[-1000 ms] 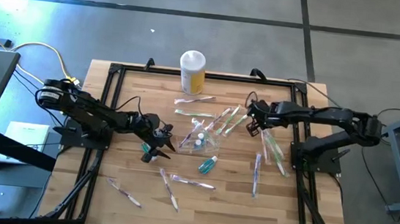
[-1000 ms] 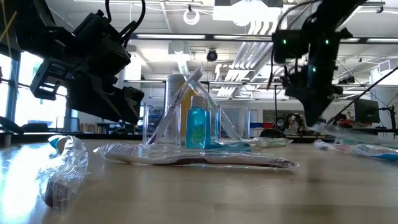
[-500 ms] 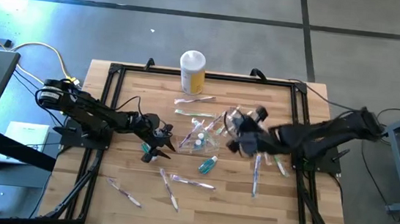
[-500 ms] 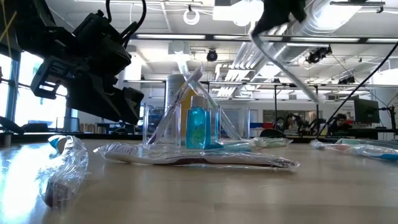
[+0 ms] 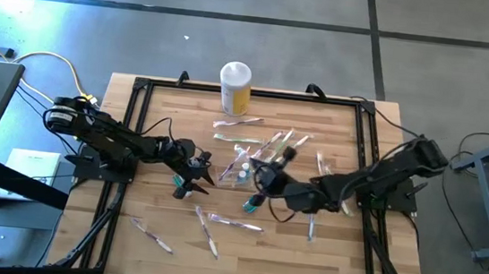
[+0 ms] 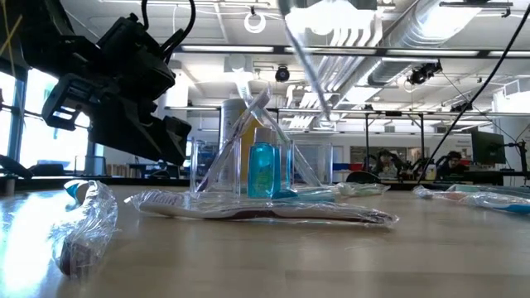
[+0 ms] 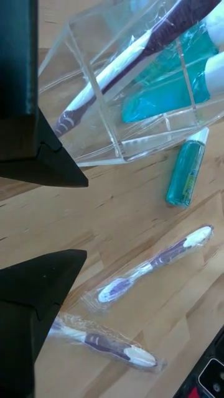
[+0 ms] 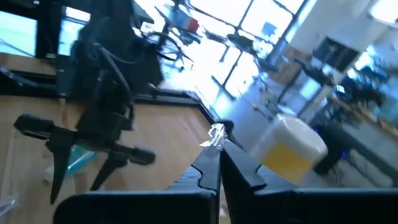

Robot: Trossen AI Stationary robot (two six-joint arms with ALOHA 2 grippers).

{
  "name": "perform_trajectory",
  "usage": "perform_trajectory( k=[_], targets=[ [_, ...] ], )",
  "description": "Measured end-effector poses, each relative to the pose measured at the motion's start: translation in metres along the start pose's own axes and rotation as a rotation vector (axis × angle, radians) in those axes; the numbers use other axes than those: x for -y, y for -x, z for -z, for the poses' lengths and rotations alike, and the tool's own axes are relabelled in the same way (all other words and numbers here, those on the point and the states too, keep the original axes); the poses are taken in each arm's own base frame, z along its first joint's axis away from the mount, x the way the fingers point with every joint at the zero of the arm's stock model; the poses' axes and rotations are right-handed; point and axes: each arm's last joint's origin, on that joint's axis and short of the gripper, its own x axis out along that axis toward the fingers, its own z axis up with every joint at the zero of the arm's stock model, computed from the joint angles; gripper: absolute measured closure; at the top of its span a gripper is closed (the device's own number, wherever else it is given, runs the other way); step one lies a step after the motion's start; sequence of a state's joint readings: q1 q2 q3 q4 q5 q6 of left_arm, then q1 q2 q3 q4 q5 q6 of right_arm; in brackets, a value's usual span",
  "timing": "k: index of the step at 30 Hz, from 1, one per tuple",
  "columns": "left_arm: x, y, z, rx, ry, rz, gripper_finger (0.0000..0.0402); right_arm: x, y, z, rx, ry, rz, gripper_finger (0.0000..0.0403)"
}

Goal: Pick & Place toothbrushing station
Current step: Put the violet toothbrush into the transparent organizer

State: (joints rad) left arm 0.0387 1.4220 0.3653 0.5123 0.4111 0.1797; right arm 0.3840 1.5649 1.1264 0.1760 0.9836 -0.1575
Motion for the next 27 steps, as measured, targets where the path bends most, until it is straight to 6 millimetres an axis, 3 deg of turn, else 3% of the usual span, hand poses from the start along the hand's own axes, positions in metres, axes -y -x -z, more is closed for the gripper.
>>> perform_trajectory(
  k=[9,16,27],
  targets=[
    [0.000,0.000,0.002,-0.018,0.002,0.003,0.0234,-0.001,-0.027,0.005,0.059,0.019,-0.015,0.0401],
    [0.000,0.000,0.003,-0.023,0.011,0.005,0.0234,0.006,-0.035,0.042,0.096,-0.085,0.008,0.0401],
    [0.001,0.000,0.000,0.009,0.002,0.028,0.0234,0.009,-0.025,0.091,0.109,-0.282,0.001,0.0401]
  ],
)
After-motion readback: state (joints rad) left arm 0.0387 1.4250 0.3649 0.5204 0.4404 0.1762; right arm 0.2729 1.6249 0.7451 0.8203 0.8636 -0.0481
